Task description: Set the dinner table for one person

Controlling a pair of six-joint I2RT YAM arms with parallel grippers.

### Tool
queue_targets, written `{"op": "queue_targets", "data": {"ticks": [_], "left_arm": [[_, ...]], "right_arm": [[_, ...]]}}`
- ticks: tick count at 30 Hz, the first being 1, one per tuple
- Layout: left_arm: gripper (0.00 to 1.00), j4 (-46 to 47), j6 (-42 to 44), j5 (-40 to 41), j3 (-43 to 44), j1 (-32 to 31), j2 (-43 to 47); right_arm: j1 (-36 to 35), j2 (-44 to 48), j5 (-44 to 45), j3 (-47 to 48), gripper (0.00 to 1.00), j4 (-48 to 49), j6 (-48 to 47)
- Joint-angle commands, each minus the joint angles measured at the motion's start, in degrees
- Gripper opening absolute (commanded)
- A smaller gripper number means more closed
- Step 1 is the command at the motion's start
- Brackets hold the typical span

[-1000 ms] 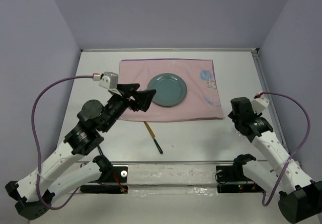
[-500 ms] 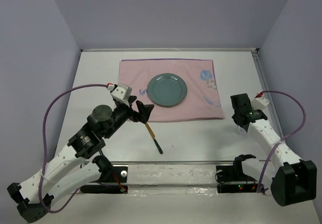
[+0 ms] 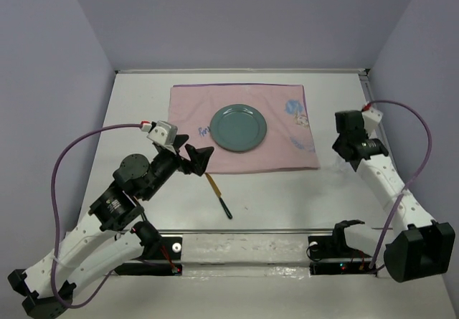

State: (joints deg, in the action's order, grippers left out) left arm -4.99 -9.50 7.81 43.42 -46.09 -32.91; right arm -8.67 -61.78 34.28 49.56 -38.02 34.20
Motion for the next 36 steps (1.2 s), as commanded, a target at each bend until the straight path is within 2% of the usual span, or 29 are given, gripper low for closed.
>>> {"op": "queue_targets", "data": {"ticks": [1, 2, 7, 10, 11, 14, 18, 25, 28, 36], "left_arm": [[0.99, 2.53, 0.88, 0.80, 0.00, 2.40, 0.30], [0.99, 2.53, 0.97, 0.89, 0.00, 2.75, 0.39], [0.99, 2.53, 1.15, 3.08, -0.35, 3.28, 0.74], [0.99, 2.53, 1.15, 3.35, -0.35, 3.37, 0.39], [0.99, 2.53, 1.23, 3.52, -0.44, 3.37, 0.39], [0.99, 2.53, 1.24, 4.14, -0.44, 3.63, 0.21], [0.99, 2.62, 1.32, 4.40, -0.53, 3.98, -0.05], [0.99, 2.80, 1.24, 4.23, -0.70, 4.86, -0.84], [0.99, 2.97, 1.23, 3.53, -0.70, 5.65, -1.28], [0.99, 2.97, 1.15, 3.79, -0.79, 7.15, -1.99]], "right_arm": [[-6.44, -8.06, -6.16, 17.64, 0.00, 10.07, -11.94], [-7.58, -14.97, -7.72, 20.89, 0.00, 10.42, -16.92], [-9.79, -33.64, -15.99, 41.79, 0.00, 10.69, -25.57], [-9.79, -44.60, -18.99, 50.08, 0.00, 10.16, -31.20], [-9.79, -47.09, -19.60, 55.76, 0.00, 9.55, -32.77], [-9.79, -55.36, -20.39, 64.92, 0.00, 7.96, -35.93], [-9.79, -63.01, -20.13, 73.28, 0.00, 5.95, -36.83], [-7.51, -69.88, -20.31, 79.54, 0.00, 5.06, -36.22], [-6.89, -71.90, -21.71, 80.60, 0.00, 4.97, -36.48], [-6.89, -75.95, -18.91, 82.02, 0.01, 5.24, -38.77]]}}
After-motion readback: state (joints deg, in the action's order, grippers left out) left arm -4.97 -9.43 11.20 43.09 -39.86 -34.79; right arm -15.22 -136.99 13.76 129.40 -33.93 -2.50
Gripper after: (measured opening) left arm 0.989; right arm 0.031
